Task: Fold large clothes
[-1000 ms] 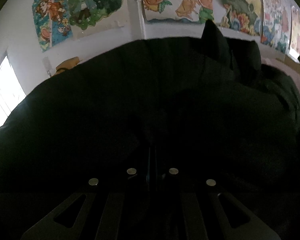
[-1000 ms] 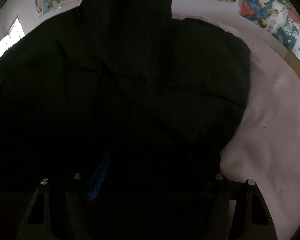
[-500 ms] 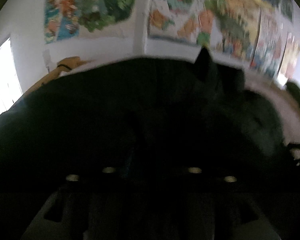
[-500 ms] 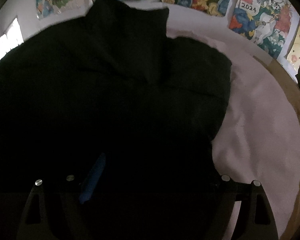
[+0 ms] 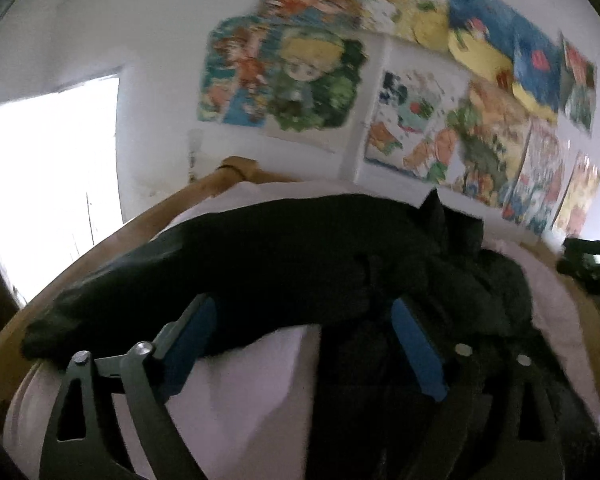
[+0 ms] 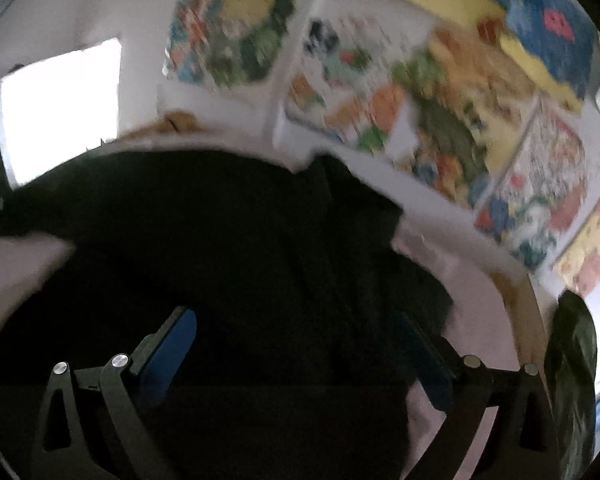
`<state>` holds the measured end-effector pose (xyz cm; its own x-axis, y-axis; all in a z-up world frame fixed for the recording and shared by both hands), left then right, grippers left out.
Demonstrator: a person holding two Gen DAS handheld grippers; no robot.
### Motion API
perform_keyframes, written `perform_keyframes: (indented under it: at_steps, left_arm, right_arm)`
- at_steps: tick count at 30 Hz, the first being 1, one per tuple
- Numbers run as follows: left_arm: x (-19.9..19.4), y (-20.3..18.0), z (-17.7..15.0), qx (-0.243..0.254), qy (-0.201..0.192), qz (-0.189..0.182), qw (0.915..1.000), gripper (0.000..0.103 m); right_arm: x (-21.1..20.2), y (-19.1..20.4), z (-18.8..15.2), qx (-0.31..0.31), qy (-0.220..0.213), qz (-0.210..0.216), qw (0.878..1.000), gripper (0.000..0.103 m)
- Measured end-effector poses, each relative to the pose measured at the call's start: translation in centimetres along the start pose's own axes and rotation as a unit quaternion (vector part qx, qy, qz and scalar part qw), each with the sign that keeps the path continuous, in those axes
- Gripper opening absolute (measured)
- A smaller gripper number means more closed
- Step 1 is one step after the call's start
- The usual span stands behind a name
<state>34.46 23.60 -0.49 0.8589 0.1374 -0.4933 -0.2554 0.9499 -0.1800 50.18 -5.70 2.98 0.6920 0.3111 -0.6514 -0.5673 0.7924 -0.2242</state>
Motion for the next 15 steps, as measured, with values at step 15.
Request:
perform_keyframes:
  at_steps: [15]
  left_arm:
    - [-0.4,12.0,-5.8,-0.219,0.074,0.028,0.9724,0.097]
  right_arm:
    - [8.6,13.0,1.6,-0.009,-0.012,0.038,0.999,0.101]
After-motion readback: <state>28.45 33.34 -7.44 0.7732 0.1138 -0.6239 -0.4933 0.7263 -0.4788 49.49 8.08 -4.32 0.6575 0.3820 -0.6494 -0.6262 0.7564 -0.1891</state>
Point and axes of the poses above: each gripper's, at about its wrist camera, not at the fingertips, and x roughly the way its jaws point, y to its left, z to its top, the point moved 7 cm from there along x, roughly the way its jaws point, and after that the axes turned 5 degrees about z, right-handed, at the moved point
